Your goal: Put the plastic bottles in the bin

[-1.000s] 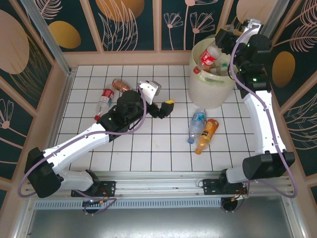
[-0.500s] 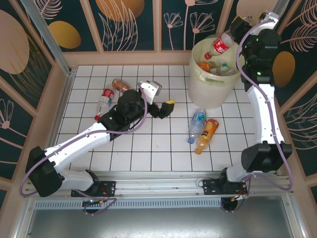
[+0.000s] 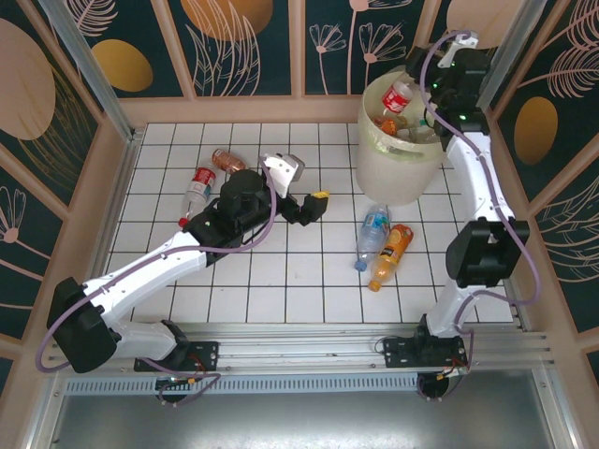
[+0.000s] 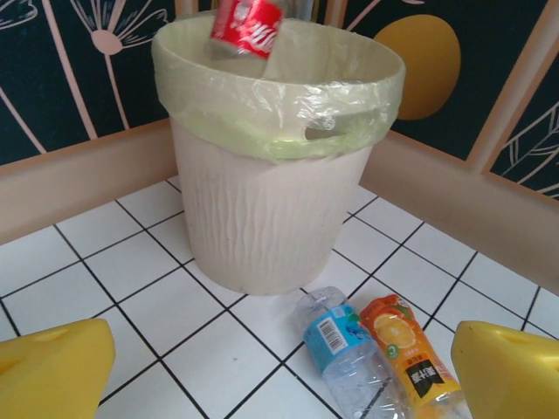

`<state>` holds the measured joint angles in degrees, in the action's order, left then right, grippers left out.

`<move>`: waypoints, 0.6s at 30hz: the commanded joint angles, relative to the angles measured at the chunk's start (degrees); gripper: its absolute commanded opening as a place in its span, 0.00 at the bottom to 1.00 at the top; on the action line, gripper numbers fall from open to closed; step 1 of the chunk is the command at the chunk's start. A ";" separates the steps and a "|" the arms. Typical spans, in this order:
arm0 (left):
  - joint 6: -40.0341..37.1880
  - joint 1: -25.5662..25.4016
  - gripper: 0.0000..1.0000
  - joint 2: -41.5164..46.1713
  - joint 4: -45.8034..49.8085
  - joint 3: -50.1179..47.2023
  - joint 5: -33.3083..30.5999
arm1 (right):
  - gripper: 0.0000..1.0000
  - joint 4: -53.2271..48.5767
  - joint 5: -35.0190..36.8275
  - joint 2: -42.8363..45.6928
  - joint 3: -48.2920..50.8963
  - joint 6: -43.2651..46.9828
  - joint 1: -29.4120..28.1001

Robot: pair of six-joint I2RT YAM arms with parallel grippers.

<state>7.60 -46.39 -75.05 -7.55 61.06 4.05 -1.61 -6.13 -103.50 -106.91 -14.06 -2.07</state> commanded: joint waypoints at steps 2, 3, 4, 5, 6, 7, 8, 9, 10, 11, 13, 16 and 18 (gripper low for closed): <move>0.82 0.42 0.99 -0.24 -2.14 0.09 3.02 | 0.55 -4.79 -1.17 -4.10 -5.52 6.45 -3.21; 0.93 0.42 0.99 -0.71 -2.03 0.35 3.75 | 0.55 -6.12 -0.22 -5.08 -6.38 7.75 -3.91; 1.04 0.42 0.99 -0.96 -1.88 0.58 4.18 | 0.55 -6.95 0.55 -5.79 -6.88 8.74 -4.55; 1.03 0.42 0.99 -1.27 -1.77 0.79 4.47 | 0.55 -7.49 1.23 -6.29 -6.95 9.84 -5.14; 0.95 0.43 0.99 -1.50 -1.51 0.98 4.43 | 0.55 -7.79 1.75 -6.61 -6.75 10.84 -5.79; 0.91 0.42 0.99 -1.52 -1.35 1.16 4.22 | 0.55 -7.80 2.39 -6.71 -6.20 11.71 -6.28; 0.76 0.42 0.99 -1.59 -1.24 1.30 3.91 | 0.55 -7.71 3.27 -6.80 -5.52 12.61 -6.87; 0.61 0.45 0.99 -1.46 -1.24 1.24 3.69 | 0.55 -7.71 4.18 -6.97 -5.13 13.25 -7.29; 0.54 0.42 0.99 -1.36 -1.24 1.26 3.55 | 0.55 -7.84 4.65 -7.06 -4.71 13.65 -7.60; 0.37 0.42 0.99 -1.40 -1.19 1.26 3.50 | 0.55 -8.05 5.33 -7.23 -4.37 13.95 -7.77; 0.23 0.42 0.99 -1.55 -0.98 1.43 3.43 | 0.55 -7.87 6.53 -7.18 -3.06 14.15 -7.91; 0.15 0.42 0.99 -1.93 -0.63 1.65 3.58 | 0.55 -7.04 8.59 -6.61 -0.56 14.57 -7.98; 0.21 0.42 0.99 -2.24 -0.45 1.69 3.76 | 0.55 -6.70 10.08 -6.26 0.29 14.56 -8.00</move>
<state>7.94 -46.39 -76.55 -7.46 61.08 7.09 -8.62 0.49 -110.45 -108.33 -1.15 -9.85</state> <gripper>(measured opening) 0.986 0.611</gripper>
